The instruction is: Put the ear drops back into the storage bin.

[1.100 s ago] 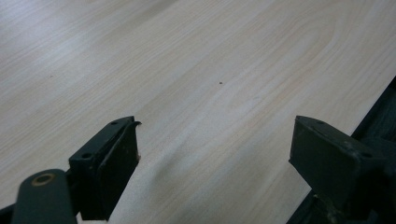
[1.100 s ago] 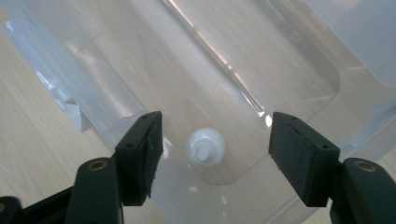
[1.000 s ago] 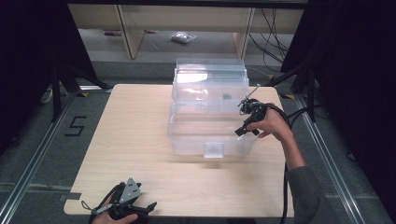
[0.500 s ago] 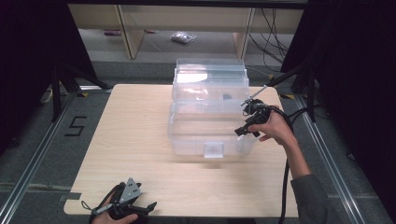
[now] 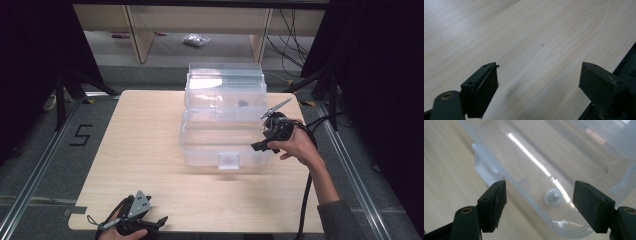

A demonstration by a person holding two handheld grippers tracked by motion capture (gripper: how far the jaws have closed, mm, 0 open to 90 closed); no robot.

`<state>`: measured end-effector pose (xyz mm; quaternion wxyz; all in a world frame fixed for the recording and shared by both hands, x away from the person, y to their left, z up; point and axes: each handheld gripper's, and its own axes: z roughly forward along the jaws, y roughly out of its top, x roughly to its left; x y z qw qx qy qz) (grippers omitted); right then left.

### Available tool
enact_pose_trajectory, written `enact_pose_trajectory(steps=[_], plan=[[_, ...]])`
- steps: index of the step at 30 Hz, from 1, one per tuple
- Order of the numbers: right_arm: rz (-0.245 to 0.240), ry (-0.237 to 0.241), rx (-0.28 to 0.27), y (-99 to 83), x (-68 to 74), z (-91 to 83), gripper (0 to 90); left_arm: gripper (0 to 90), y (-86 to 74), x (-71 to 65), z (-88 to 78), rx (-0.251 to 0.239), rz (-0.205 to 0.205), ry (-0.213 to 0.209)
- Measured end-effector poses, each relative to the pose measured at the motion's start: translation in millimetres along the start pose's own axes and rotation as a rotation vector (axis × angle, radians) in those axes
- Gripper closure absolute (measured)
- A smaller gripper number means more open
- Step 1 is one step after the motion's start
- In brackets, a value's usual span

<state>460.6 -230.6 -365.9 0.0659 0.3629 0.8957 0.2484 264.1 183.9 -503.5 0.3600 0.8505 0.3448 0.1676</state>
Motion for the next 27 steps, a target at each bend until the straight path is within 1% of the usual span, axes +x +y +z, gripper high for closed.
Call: enact_pose_trajectory(steps=[1,2,3,4,5,6,7,8,9,10,11,12,13,14,15,16,17,18,19,20,21,22,23,24,25,26,27], plan=[[0.006,-0.008,-0.001,-1.6,1.5,-1.0,28.1,14.9,0.0,0.1,0.1,0.000,0.000,0.000],[0.006,-0.004,-0.002,-3.0,2.5,-1.9,27.7,14.9,0.1,0.1,0.1,0.000,0.000,0.001],[-0.005,0.006,-0.011,-4.7,3.1,-2.3,27.5,14.9,0.1,-0.1,-0.1,-0.001,0.000,0.001],[-0.002,0.001,-0.020,-6.9,3.6,-3.5,27.4,14.9,0.1,-0.3,-0.1,-0.001,-0.001,0.001],[0.016,-0.005,-0.012,-9.1,5.3,-5.3,27.2,14.8,-0.1,-0.2,0.2,-0.001,0.000,0.000],[0.011,0.008,-0.023,-11.6,6.6,-5.2,26.8,14.9,-0.1,-0.1,0.4,0.000,0.000,0.001],[-0.003,0.008,-0.033,-13.3,6.8,-5.3,26.5,14.9,0.0,0.0,0.4,-0.001,0.001,0.001],[0.017,0.007,-0.027,-15.7,9.3,-6.5,26.2,14.9,0.1,-0.2,0.2,-0.001,0.000,0.001],[0.017,0.007,-0.027,-15.7,9.3,-6.5,26.2,14.9,0.1,-0.2,0.2,-0.001,0.000,0.001],[0.010,0.007,-0.042,-21.1,10.9,-6.7,25.3,14.9,0.0,-0.4,0.3,0.000,-0.001,0.001],[0.024,0.012,-0.037,-22.9,12.5,-7.0,25.2,14.9,-0.1,-0.2,0.5,0.000,0.000,0.001],[0.011,0.018,-0.050,-24.8,12.9,-6.2,25.1,14.9,0.0,-0.2,0.4,0.001,0.001,0.002],[0.017,0.007,-0.053,-27.0,13.7,-6.4,25.0,14.9,0.1,-0.4,0.1,-0.001,0.000,0.002],[0.010,0.024,-0.059,-28.7,14.8,-5.5,25.0,14.9,0.1,-0.4,0.0,0.000,0.001,0.001],[0.023,0.021,-0.057,-30.4,16.6,-5.4,24.6,14.9,0.0,-0.4,0.1,0.000,0.001,0.001],[0.020,0.012,-0.058,-31.6,16.9,-5.2,24.3,14.9,-0.1,-0.3,0.4,0.000,0.000,0.001],[0.015,0.024,-0.062,-33.4,18.3,-5.1,24.3,14.9,0.0,-0.1,0.3,0.001,0.001,0.002],[-0.001,0.032,-0.084,-35.2,18.5,-4.5,24.3,14.9,0.0,-0.2,0.3,0.000,0.001,0.002],[0.006,0.030,-0.088,-37.0,19.8,-4.1,24.3,14.9,0.0,-0.3,0.1,0.001,0.001,0.001],[-0.019,0.033,-0.094,-38.7,19.5,-4.3,24.3,14.9,0.0,-0.4,0.1,0.001,0.001,0.001],[-0.007,0.027,-0.096,-40.2,21.5,-4.3,24.1,14.9,0.0,-0.3,0.4,0.000,0.001,0.001],[0.004,0.032,-0.092,-42.3,23.2,-4.8,24.1,14.9,0.0,-0.2,0.4,0.001,0.001,0.002],[-0.001,0.032,-0.098,-43.2,23.9,-4.5,23.8,14.9,0.1,-0.4,0.2,0.000,0.000,0.002],[0.024,0.027,-0.095,-44.7,26.8,-4.8,23.2,14.9,0.1,0.2,-0.6,0.008,0.010,0.002],[0.008,0.034,-0.108,-46.9,26.6,-3.9,23.2,14.9,0.0,-0.4,0.0,0.002,0.002,0.000],[0.008,0.021,-0.096,-47.7,27.8,-5.1,23.2,14.9,-0.1,-0.3,0.3,0.000,0.001,0.001],[-0.003,0.023,-0.111,-49.0,28.5,-3.0,23.2,14.9,0.0,-0.3,0.3,0.000,0.000,0.002]])
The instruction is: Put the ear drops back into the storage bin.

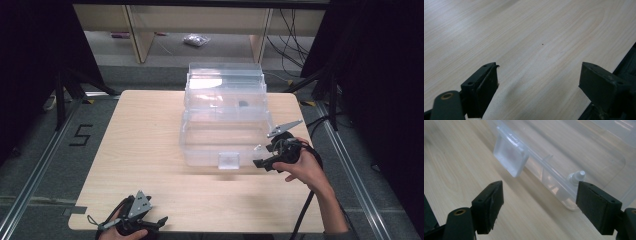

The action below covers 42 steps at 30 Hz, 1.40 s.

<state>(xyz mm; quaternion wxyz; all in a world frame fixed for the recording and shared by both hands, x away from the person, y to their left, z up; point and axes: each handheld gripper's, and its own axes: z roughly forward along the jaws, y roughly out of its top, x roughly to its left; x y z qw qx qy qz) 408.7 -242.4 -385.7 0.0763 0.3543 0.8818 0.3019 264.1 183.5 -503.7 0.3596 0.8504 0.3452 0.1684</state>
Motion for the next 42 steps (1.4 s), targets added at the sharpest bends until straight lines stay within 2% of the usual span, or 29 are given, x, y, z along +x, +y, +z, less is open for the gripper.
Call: enact_pose_trajectory(steps=[1,2,5,6,7,8,9,10,12,13,14,15,16,17,18,19,22,23,24,27,28,29,30,35,36,37,39,40,42], plan=[[0.026,-0.004,0.022,-1.2,2.6,-1.9,23.2,14.9,0.1,-0.2,-0.1,0.001,0.000,0.000],[-0.001,-0.001,0.007,-2.7,2.1,-0.5,23.2,14.9,0.0,-0.3,-0.2,0.001,0.001,-0.001],[0.016,0.005,0.017,-6.4,7.3,-0.4,23.1,14.8,0.2,1.1,-0.7,0.013,0.015,0.007],[-0.010,0.002,-0.010,-7.7,6.3,2.0,23.0,14.9,0.1,-0.2,-0.3,-0.001,0.000,0.000],[0.000,0.009,0.005,-8.8,8.2,0.5,23.0,14.9,0.0,-0.1,-0.4,0.001,0.001,0.000],[-0.023,0.004,-0.009,-10.1,8.0,2.0,23.0,14.9,-0.1,-0.1,-0.2,0.002,0.002,-0.001],[-0.015,0.004,-0.007,-11.6,10.1,2.7,23.0,14.9,-0.1,-0.1,0.0,0.000,0.001,-0.001],[0.025,0.006,0.017,-11.5,13.8,1.2,22.9,14.9,0.1,-0.1,-0.2,0.000,0.001,0.000],[0.017,0.005,-0.001,-14.1,15.8,3.5,23.0,14.9,0.2,0.7,-1.2,0.012,0.015,0.000],[-0.012,0.006,0.001,-15.4,15.0,3.3,22.9,14.8,0.0,-0.2,-0.3,0.001,0.002,0.000],[0.023,0.007,0.005,-15.6,18.5,3.6,22.7,14.9,0.0,-0.1,-0.3,0.001,0.002,0.000],[0.003,0.007,0.010,-16.7,17.8,4.0,22.6,14.9,0.1,-0.1,-0.4,0.000,0.001,0.001],[0.011,0.011,0.015,-17.0,18.9,3.6,22.6,14.9,0.2,0.6,-1.0,0.008,0.011,0.007],[-0.008,-0.004,-0.010,-19.2,18.1,5.8,22.4,14.9,0.3,0.9,-1.7,0.013,0.017,0.000],[-0.010,-0.004,0.002,-19.7,19.0,4.9,22.3,14.9,0.2,1.2,-1.1,0.014,0.017,0.009],[-0.025,-0.002,-0.019,-21.3,20.4,6.4,22.2,14.9,0.2,1.1,-1.0,0.012,0.015,0.008],[-0.027,-0.015,-0.031,-23.6,22.7,6.3,21.2,14.9,0.5,1.8,-2.1,0.022,0.030,0.008],[-0.014,-0.002,-0.020,-24.1,24.1,5.0,21.0,14.9,0.2,0.5,-1.1,0.007,0.010,0.005],[-0.022,-0.009,-0.026,-24.8,24.3,5.2,20.7,14.9,0.2,0.0,-0.9,0.000,0.002,0.000],[-0.013,-0.015,-0.037,-28.0,28.0,5.5,20.5,14.9,0.5,1.7,-2.4,0.023,0.030,0.009],[-0.017,-0.026,-0.054,-29.8,29.2,7.5,20.3,14.9,0.5,1.7,-2.2,0.021,0.030,0.008],[-0.028,-0.024,-0.044,-30.2,29.3,6.8,20.1,14.9,0.6,1.7,-2.3,0.024,0.029,0.008],[-0.026,-0.021,-0.046,-31.3,30.8,7.8,20.0,14.9,0.3,1.2,-1.9,0.023,0.019,0.007],[-0.011,-0.018,-0.059,-35.3,38.6,12.3,19.7,14.9,0.5,1.6,-2.3,0.024,0.028,0.008],[-0.026,-0.015,-0.045,-35.7,38.5,11.7,19.6,14.9,0.2,1.2,-1.9,0.025,0.019,0.007],[-0.012,-0.016,-0.054,-36.4,40.4,13.5,19.6,14.9,0.4,1.3,-1.8,0.021,0.022,0.006],[-0.016,-0.007,-0.039,-37.8,41.6,13.7,19.6,14.9,0.7,2.1,-2.4,0.026,0.035,0.008],[-0.040,-0.013,-0.043,-39.0,40.7,14.9,19.6,14.9,0.5,1.5,-2.3,0.023,0.026,0.008],[-0.008,-0.006,-0.047,-41.0,43.6,17.2,19.6,14.8,0.5,0.9,-1.5,0.010,0.017,0.008]])
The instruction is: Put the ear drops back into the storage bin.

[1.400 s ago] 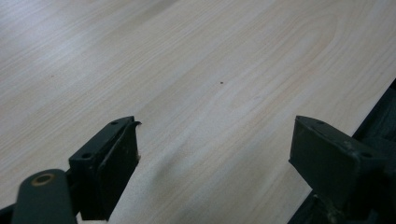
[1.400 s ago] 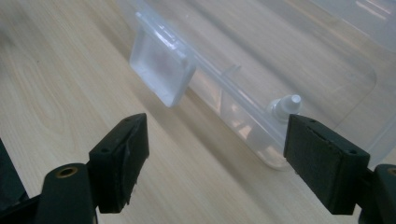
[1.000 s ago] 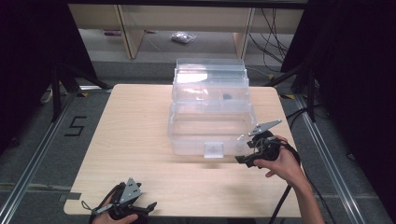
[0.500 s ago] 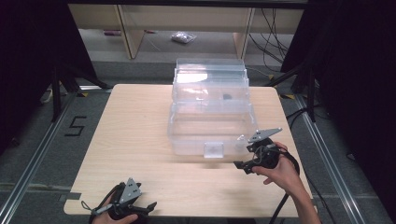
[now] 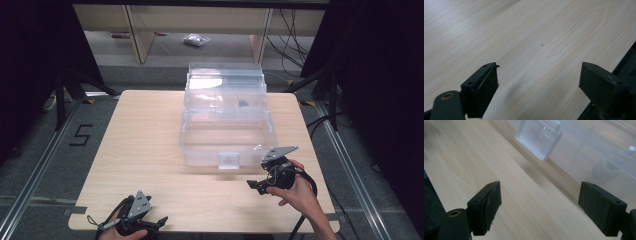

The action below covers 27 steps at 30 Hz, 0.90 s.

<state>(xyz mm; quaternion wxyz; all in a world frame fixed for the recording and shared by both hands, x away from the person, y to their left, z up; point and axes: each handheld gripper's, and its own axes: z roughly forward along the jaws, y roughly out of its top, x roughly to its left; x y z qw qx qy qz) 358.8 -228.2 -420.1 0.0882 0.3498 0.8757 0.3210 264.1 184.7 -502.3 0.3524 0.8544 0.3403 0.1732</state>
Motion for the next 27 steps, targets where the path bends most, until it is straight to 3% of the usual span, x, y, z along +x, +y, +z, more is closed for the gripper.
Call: enact_pose_trajectory(steps=[2,3,5,6,7,9,10,12,13,18,19,22,24,25,26,27], plan=[[-0.025,-0.003,0.010,-1.4,-1.1,0.3,19.5,14.9,0.0,0.0,0.1,0.000,-0.001,0.000],[-0.025,-0.019,-0.013,-2.6,-0.7,2.2,19.5,14.9,-0.2,0.2,-0.5,0.012,0.002,-0.002],[0.005,-0.001,-0.013,-5.2,1.2,3.4,19.6,14.9,0.0,0.4,-0.6,0.014,0.007,-0.003],[-0.010,0.007,-0.001,-6.0,0.2,2.9,20.0,14.9,-0.1,0.3,-0.5,0.013,0.004,-0.002],[-0.026,0.012,-0.022,-8.2,0.1,6.0,20.3,14.9,-0.1,0.2,-0.7,0.012,0.003,-0.002],[0.002,0.030,-0.010,-10.0,2.1,6.6,19.8,14.9,-0.1,0.2,-0.9,0.011,0.003,-0.002],[-0.022,0.019,-0.020,-12.8,1.6,9.6,19.2,14.9,0.2,0.5,-0.9,0.007,0.008,-0.002],[-0.023,0.024,-0.012,-14.6,2.0,11.2,19.1,14.9,-0.1,0.1,-0.9,0.011,0.003,-0.003],[-0.015,0.019,-0.031,-16.6,3.1,14.0,19.1,14.9,0.3,0.8,-1.4,0.011,0.017,-0.002],[0.018,0.029,-0.015,-22.5,5.7,15.1,18.8,14.9,0.3,0.5,-1.5,0.009,0.015,-0.002],[-0.012,0.012,-0.046,-24.4,4.2,18.0,18.7,14.8,0.2,0.4,-1.1,0.007,0.013,-0.003],[0.030,0.029,-0.033,-29.0,7.6,19.6,18.7,14.9,0.1,-1.2,-0.7,-0.005,0.000,-0.007],[0.019,0.016,-0.025,-32.4,7.1,21.0,18.7,14.9,0.0,-1.2,-0.6,-0.005,-0.001,-0.007],[0.049,0.016,-0.021,-34.7,10.2,22.7,18.6,14.9,-0.1,-1.1,-0.6,-0.004,0.000,-0.007],[0.049,-0.006,-0.015,-36.0,9.1,23.2,18.6,14.9,0.0,-1.2,-0.6,-0.005,-0.001,-0.006],[0.052,0.002,0.000,-37.5,9.5,23.7,18.5,14.8,0.0,-1.2,-0.7,-0.006,-0.002,-0.007]])
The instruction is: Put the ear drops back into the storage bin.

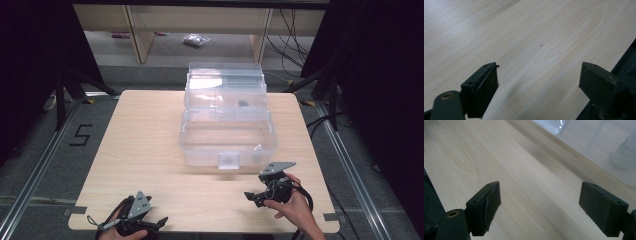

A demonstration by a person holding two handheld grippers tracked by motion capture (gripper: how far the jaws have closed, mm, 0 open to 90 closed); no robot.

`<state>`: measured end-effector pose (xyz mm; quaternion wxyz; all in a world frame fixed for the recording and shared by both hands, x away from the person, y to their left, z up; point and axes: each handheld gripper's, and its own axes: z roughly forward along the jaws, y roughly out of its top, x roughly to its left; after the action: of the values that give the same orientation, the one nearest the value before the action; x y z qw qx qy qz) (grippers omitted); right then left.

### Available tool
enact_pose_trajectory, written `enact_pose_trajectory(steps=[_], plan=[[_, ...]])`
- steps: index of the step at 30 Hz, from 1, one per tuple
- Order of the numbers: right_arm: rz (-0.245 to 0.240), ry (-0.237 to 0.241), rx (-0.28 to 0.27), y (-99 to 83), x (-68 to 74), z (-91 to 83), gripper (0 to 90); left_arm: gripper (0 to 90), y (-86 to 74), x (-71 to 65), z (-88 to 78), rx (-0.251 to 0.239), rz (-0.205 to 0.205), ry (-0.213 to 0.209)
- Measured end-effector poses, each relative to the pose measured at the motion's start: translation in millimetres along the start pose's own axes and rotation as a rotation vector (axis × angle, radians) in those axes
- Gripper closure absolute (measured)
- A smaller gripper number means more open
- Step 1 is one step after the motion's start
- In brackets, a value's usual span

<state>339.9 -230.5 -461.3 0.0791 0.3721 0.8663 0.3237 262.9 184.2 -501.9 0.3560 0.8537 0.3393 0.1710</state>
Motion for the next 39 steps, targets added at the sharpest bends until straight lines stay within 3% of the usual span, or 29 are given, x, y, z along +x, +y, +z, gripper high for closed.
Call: enact_pose_trajectory(steps=[2,4,7,10,11,12,15,16,18,19,20,21,22,23,25,26,29,32,34,37,39], plan=[[-0.022,0.026,-0.015,-2.2,-0.4,2.6,18.1,14.9,0.0,0.0,0.0,0.001,0.002,0.000],[-0.007,0.042,-0.002,-3.9,1.3,2.8,17.3,14.9,0.1,0.0,-0.1,0.000,0.001,0.000],[-0.014,0.009,-0.035,-8.6,1.1,7.8,17.1,14.8,0.1,0.0,-0.2,0.000,0.004,0.001],[-0.006,0.010,-0.022,-10.9,3.4,6.5,17.1,14.9,0.2,-0.5,-0.6,-0.001,0.004,-0.006],[0.015,0.002,-0.036,-12.4,4.4,7.7,17.2,14.9,0.2,-0.4,-0.7,-0.001,0.004,-0.006],[-0.003,0.007,-0.031,-13.3,4.1,6.1,17.2,14.9,0.2,-0.4,-0.6,-0.001,0.004,-0.006],[0.013,0.004,-0.062,-17.4,5.6,6.4,17.1,14.9,0.1,-0.7,-0.3,-0.001,0.003,-0.005],[-0.014,0.011,-0.067,-18.1,4.3,5.8,17.1,14.9,0.1,-0.6,-0.1,-0.002,0.004,0.001],[-0.002,0.001,-0.059,-20.0,5.9,3.7,17.1,14.9,0.1,-0.4,-0.1,0.001,0.007,0.003],[-0.022,0.012,-0.090,-21.3,5.5,5.9,17.1,14.9,0.1,-0.5,-0.1,-0.001,0.005,0.003],[-0.032,0.016,-0.071,-21.8,5.7,3.7,17.0,14.9,0.1,-0.5,0.0,0.000,0.005,0.003],[-0.012,0.011,-0.066,-23.2,7.5,2.1,17.0,14.9,0.1,-0.9,0.0,-0.004,0.000,-0.003],[-0.014,0.009,-0.093,-25.2,8.5,3.6,17.0,14.9,0.2,-0.3,-0.6,0.004,0.010,-0.004],[0.007,0.008,-0.071,-26.0,10.1,1.4,17.0,14.9,0.1,-0.9,0.2,-0.004,0.000,-0.001],[-0.008,0.005,-0.091,-28.8,10.4,1.9,17.0,14.9,0.1,-0.9,-0.1,-0.004,0.000,-0.003],[0.022,0.015,-0.064,-30.1,13.1,-0.6,17.0,14.9,0.2,-0.4,-0.6,0.002,0.008,-0.005],[-0.004,0.011,-0.087,-34.3,11.6,-1.0,17.0,14.9,0.1,-0.6,-0.1,0.000,0.005,0.000],[0.034,0.028,-0.064,-39.7,15.5,-3.1,16.8,14.9,0.0,-0.8,0.3,0.001,0.004,0.002],[0.007,0.024,-0.067,-42.4,13.5,-2.3,16.8,14.9,0.0,-0.6,0.2,0.000,0.004,0.002],[0.013,0.025,-0.075,-48.0,16.0,-1.7,16.8,14.9,0.0,-0.7,0.3,0.001,0.003,0.001],[0.015,0.034,-0.038,-49.3,17.1,-4.4,16.8,14.9,0.0,-0.8,0.3,0.001,0.003,0.000]])
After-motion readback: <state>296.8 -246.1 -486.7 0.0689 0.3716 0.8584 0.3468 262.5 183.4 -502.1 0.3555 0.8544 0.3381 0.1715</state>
